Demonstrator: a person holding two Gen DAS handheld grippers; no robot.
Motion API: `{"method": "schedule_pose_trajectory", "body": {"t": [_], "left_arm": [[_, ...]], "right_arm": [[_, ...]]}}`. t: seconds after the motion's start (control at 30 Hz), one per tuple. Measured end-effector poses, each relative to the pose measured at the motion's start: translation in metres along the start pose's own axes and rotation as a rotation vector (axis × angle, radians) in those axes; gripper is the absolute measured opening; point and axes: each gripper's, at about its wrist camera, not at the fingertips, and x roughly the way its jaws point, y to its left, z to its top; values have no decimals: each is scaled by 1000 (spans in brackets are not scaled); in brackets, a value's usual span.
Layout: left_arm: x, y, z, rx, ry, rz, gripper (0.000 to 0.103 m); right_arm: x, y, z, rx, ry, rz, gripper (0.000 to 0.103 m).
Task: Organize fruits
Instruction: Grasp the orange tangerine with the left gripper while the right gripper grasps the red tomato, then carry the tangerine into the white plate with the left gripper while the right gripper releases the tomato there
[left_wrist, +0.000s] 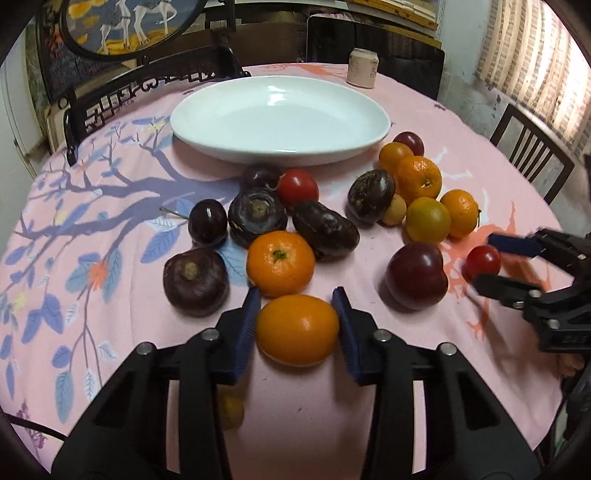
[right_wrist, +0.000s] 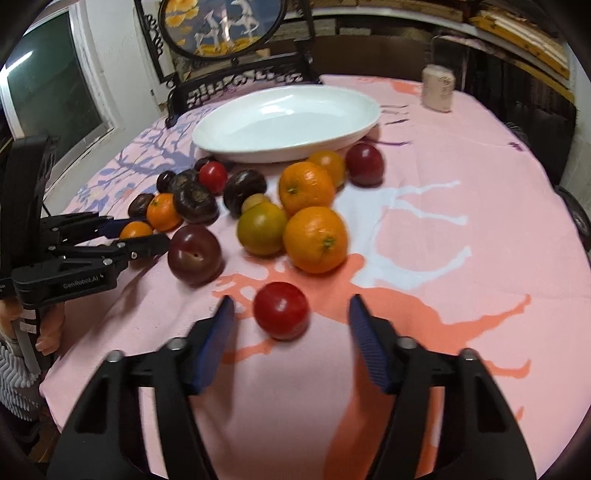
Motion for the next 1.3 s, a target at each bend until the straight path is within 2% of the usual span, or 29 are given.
{"method": "schedule_pose_trajectory", "body": {"t": [0.17, 0.33, 0.5, 0.67, 0.77, 0.83, 0.97, 1.0, 1.03, 1.07, 1.23, 1.27, 1.3], "left_arm": [[-2, -1, -1, -1, -13, -5, 41], [-11, -5, -2, 6, -38, 4, 41], [-26, -7, 7, 12, -77, 1, 41], [-31, -7, 60, 10, -126, 13, 41], [-14, -2, 96, -15, -127, 30, 41], [2, 3, 109, -32, -111, 53, 41], [40, 19, 119, -97, -49, 32, 43], [42, 20, 118, -98, -52, 29, 48], [42, 21, 117, -95, -61, 44, 51], [41, 21, 116, -89, -69, 58, 59], [21, 21, 112, -60, -132, 82, 67], [18, 22, 111, -59, -144, 94, 72], [14, 23, 109, -59, -161, 113, 77]], "right_arm": [[2, -3, 2, 19, 5, 22, 32], [1, -5, 1, 29, -1, 27, 30], [-19, -8, 12, 38, -63, 18, 30], [-29, -8, 73, 45, -135, 6, 30], [-1, -9, 121, 68, -146, -21, 30], [22, -8, 141, 89, -128, -26, 31], [67, -12, 158, 118, -78, -20, 31], [73, -13, 158, 113, -69, -28, 32], [76, -11, 158, 103, -57, -27, 41], [77, -12, 157, 90, -55, -26, 45], [51, -20, 148, 102, -168, -9, 48], [38, -23, 145, 121, -219, -1, 65], [27, -25, 143, 132, -257, -7, 74]]}}
